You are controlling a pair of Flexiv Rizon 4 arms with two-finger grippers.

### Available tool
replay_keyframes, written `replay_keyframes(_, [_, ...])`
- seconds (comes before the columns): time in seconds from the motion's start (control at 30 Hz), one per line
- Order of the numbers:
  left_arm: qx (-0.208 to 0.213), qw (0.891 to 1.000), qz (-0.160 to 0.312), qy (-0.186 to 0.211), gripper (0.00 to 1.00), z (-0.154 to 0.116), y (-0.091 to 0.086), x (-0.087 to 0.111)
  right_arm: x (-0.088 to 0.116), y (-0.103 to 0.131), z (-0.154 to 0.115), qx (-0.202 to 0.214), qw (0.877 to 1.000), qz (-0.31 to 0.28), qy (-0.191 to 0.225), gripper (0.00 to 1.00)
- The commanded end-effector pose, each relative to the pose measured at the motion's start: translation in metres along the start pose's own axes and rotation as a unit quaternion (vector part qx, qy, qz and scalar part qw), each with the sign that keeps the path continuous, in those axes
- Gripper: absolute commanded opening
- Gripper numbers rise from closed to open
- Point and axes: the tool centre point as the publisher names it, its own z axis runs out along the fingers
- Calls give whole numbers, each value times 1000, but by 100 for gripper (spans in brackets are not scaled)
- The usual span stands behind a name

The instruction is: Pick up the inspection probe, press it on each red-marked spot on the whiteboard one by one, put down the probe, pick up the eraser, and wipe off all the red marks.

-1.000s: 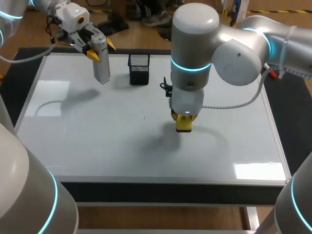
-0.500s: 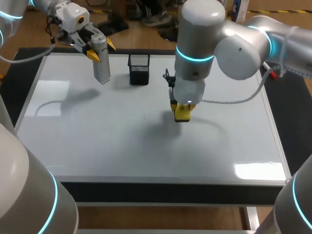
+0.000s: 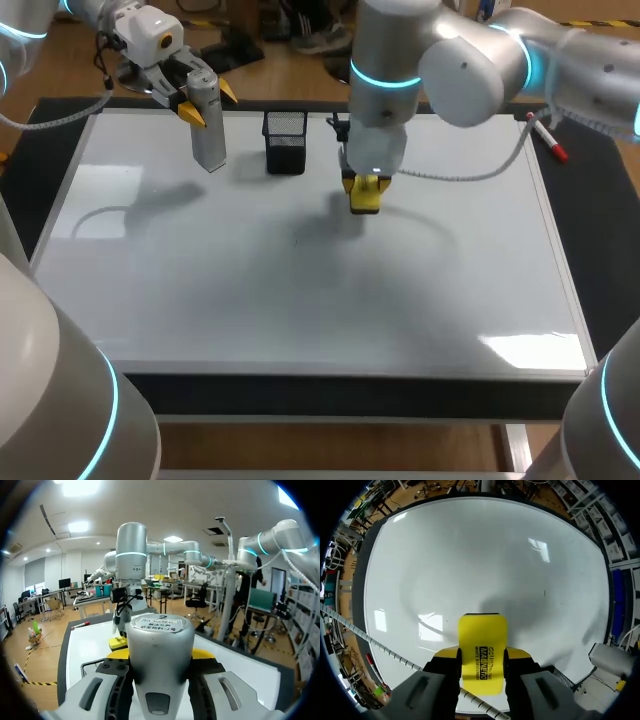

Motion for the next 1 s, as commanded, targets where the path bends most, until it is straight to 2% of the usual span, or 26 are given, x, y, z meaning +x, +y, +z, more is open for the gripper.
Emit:
replay_keyframes(0.03, [5,1000,0,14,0,-7,2,-5,-8,-33,4,-22,1000,3,13,0])
replay_keyframes(0.5, [5,1000,0,14,0,-7,2,-5,-12,-84,10,-11,1000,9,26,0])
replay_keyframes(1.0, [5,1000,0,14,0,-7,2,-5,-14,-102,27,-13,1000,6,22,0])
